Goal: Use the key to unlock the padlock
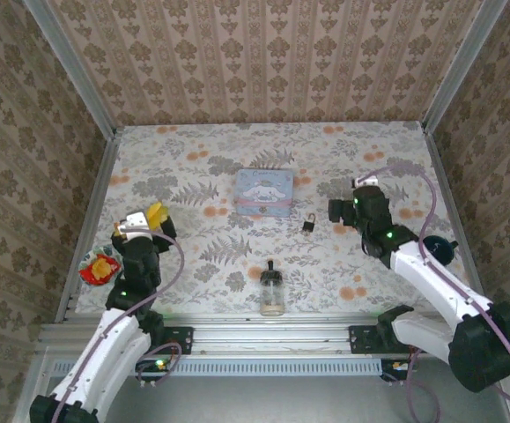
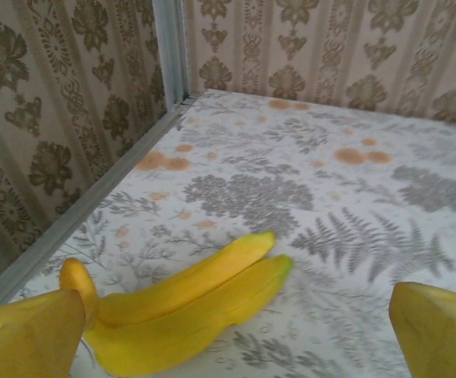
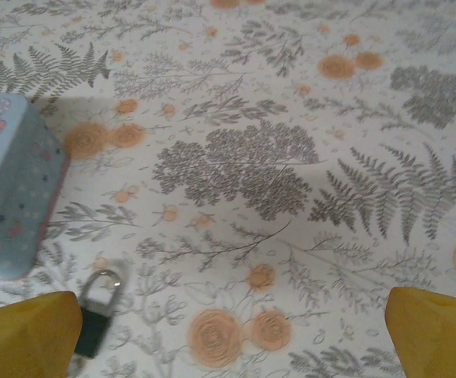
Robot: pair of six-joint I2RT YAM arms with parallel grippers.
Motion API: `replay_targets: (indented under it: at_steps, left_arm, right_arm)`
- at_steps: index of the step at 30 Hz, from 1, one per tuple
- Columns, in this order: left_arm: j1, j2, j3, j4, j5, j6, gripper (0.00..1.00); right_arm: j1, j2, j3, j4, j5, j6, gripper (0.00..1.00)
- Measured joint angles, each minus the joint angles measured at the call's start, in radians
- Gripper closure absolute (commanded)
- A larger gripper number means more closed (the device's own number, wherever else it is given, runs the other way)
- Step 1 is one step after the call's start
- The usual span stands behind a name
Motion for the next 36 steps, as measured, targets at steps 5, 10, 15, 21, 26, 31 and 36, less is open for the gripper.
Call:
replay_targets:
  at_steps: [5,10,15,21,26,31,36]
  left_arm:
    - [0.117,0.145,-0.064,0.182,0.092,0.092,0.0]
    - [0.222,0.374,-0.068,0.426,0.23,0.143,0.0]
    - [0.259,0.639,-0.07,0.678,0.334,0.187,0.0]
    - [0.291,0.858,-0.066,0.921,0.443,0.203,0.0]
    - [0.31,1.033,-0.032,1.064,0.525,0.217,0.0]
    - [0.344,1.079,0.056,1.018,0.655,0.232,0.0]
    - [0.371,1.077,0.156,0.946,0.769,0.242,0.0]
  right_arm:
    - [-0.003,-0.059,-0.164,0.196,0.062,-0.106,0.0]
    - [-0.027,-0.084,-0.24,0.346,0.082,-0.191,0.0]
    - [-0.08,-0.091,-0.307,0.47,0.074,-0.219,0.0]
    - [-0.131,-0.075,-0.347,0.564,0.041,-0.225,0.0]
    - [-0.171,-0.035,-0.372,0.649,-0.004,-0.225,0.0]
    - [-0.204,0.048,-0.401,0.745,-0.053,-0.225,0.0]
    - [-0.233,0.151,-0.402,0.858,-0.113,-0.227,0.0]
